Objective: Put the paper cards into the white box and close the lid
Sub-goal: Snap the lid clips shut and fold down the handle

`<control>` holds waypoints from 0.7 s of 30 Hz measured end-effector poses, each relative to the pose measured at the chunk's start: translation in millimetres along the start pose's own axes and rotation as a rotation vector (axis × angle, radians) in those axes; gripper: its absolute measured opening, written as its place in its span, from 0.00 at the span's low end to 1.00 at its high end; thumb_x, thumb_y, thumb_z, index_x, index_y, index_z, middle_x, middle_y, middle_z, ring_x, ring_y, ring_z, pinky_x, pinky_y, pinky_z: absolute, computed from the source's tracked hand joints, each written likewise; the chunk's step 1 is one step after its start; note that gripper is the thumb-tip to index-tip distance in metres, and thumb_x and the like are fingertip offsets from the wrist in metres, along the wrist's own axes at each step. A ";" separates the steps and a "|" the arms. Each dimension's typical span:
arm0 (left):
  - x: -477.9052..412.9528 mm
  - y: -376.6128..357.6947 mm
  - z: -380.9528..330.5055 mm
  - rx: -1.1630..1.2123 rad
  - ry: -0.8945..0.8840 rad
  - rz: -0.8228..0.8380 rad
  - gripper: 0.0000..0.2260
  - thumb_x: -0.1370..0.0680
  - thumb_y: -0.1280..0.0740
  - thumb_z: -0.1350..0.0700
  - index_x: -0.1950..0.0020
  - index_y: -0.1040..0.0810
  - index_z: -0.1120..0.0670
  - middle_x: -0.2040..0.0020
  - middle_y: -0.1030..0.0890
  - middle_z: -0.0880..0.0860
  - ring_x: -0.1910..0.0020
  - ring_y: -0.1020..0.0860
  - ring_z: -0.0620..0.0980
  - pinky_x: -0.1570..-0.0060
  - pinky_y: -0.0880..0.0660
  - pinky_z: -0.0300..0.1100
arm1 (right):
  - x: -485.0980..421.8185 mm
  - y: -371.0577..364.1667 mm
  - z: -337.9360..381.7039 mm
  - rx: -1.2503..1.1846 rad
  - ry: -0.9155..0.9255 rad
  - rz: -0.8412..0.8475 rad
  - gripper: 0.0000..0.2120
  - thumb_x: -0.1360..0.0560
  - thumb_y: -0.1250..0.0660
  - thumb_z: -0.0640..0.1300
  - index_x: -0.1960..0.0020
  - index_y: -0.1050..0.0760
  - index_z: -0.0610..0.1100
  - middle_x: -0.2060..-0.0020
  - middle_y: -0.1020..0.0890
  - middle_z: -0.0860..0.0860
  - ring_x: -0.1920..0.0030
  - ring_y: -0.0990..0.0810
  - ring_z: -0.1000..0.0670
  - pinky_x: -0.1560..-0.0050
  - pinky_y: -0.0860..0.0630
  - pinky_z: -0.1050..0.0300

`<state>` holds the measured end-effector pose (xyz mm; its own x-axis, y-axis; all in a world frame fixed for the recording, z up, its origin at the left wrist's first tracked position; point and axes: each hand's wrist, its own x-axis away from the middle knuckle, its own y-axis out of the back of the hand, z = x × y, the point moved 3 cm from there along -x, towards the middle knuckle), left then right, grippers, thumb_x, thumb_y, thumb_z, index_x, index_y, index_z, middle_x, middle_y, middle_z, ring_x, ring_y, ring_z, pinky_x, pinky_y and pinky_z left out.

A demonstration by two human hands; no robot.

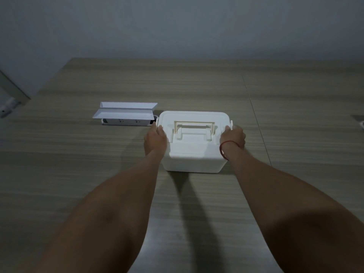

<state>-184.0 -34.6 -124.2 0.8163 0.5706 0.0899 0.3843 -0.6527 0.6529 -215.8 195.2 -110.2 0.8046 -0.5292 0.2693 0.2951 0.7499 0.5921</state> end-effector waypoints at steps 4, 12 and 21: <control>-2.2 1.6 -18.5 -0.043 0.193 0.019 0.27 0.20 0.47 0.41 0.32 0.28 0.60 0.34 0.24 0.61 0.35 0.26 0.61 0.39 0.30 0.51 | 3.2 -5.3 6.1 0.032 0.003 0.000 0.25 0.22 0.42 0.58 0.34 0.28 0.40 0.36 0.23 0.41 0.35 0.26 0.38 0.36 0.30 0.46; 6.0 -0.3 -27.0 -0.005 0.256 0.081 0.41 0.30 0.37 0.32 0.28 0.33 0.59 0.30 0.28 0.59 0.31 0.30 0.60 0.34 0.32 0.54 | 12.8 -12.3 12.6 0.070 -0.031 0.086 0.42 0.30 0.39 0.68 0.28 0.39 0.40 0.29 0.32 0.41 0.28 0.36 0.40 0.30 0.39 0.42; 28.0 1.7 0.3 -0.116 -0.038 0.061 0.37 0.25 0.37 0.39 0.23 0.43 0.58 0.28 0.33 0.60 0.29 0.32 0.60 0.35 0.31 0.54 | 22.8 -7.4 -10.8 0.138 0.161 0.075 0.35 0.23 0.35 0.49 0.25 0.45 0.35 0.26 0.37 0.39 0.26 0.39 0.39 0.29 0.37 0.45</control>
<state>-160.4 -19.8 -120.8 0.8531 0.5111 0.1046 0.2830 -0.6218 0.7303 -194.1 181.8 -116.6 0.8967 -0.3956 0.1984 0.1668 0.7173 0.6765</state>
